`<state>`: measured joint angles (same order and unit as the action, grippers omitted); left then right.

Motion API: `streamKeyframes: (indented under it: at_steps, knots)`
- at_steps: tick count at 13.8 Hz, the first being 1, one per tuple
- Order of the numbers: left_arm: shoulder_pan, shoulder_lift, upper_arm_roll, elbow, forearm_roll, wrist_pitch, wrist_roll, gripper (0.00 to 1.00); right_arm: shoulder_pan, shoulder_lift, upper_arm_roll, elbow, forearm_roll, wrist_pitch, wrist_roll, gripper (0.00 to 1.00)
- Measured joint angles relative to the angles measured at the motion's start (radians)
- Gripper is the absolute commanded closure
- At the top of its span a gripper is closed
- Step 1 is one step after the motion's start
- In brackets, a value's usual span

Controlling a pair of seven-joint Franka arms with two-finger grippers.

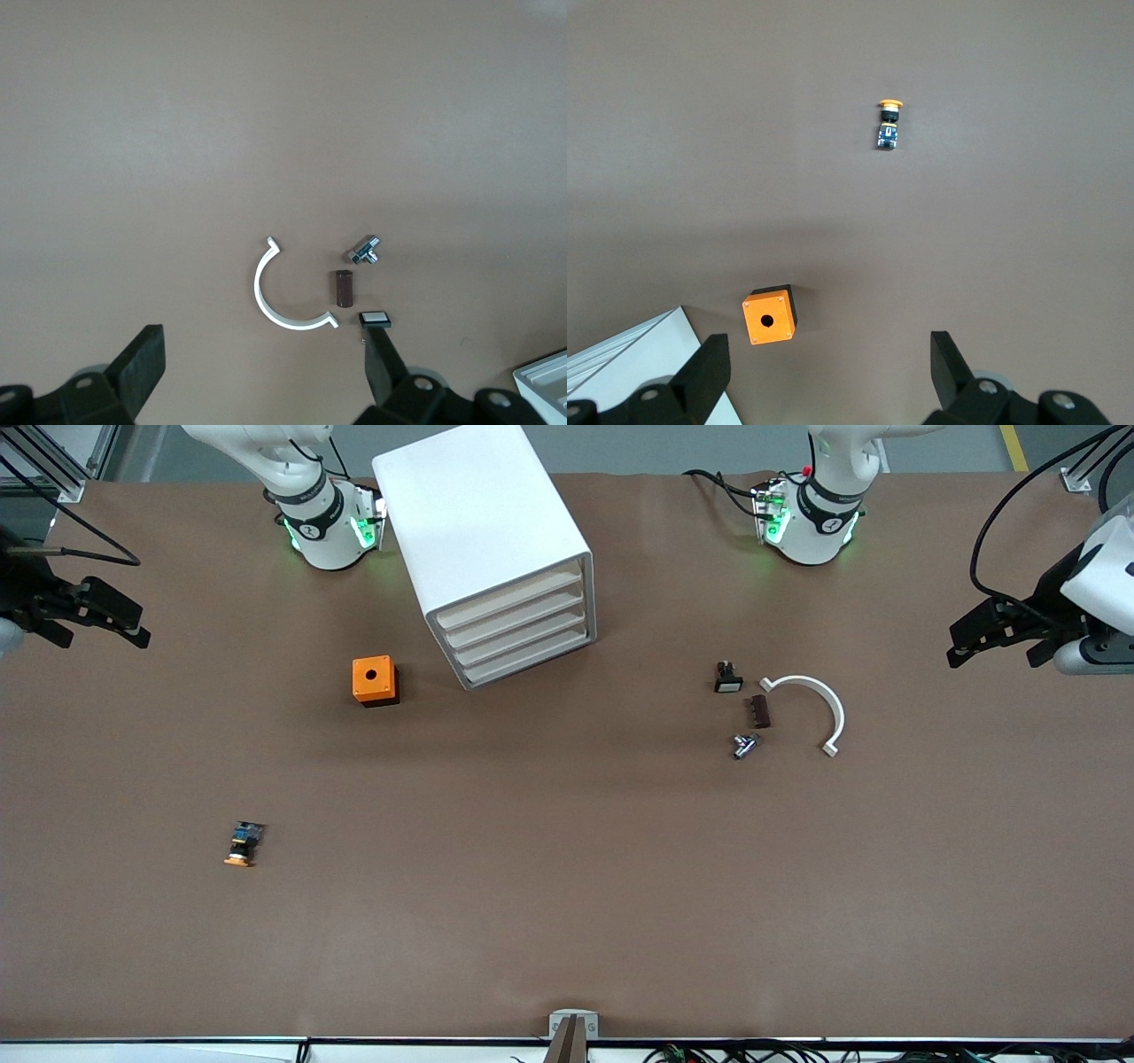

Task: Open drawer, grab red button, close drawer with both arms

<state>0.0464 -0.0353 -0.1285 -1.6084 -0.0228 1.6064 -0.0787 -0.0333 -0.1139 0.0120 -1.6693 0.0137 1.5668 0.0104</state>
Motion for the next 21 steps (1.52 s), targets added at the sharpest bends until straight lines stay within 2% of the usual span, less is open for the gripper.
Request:
streamKeyframes:
  at_steps: [11, 16, 21]
  knots:
    - [0.001, 0.016, 0.0, 0.0, -0.015, -0.042, 0.0, 0.01, 0.001, -0.003, 0.007, -0.001, 0.0, 0.0, 0.0, 0.0]
    - [0.002, 0.066, 0.0, 0.0, -0.19, -0.044, -0.042, 0.01, 0.001, -0.003, 0.008, -0.001, 0.0, 0.0, 0.0, 0.0]
    - [-0.007, 0.143, -0.005, 0.001, -0.444, -0.044, -0.149, 0.01, 0.003, -0.003, 0.01, -0.003, 0.0, 0.0, 0.0, 0.0]
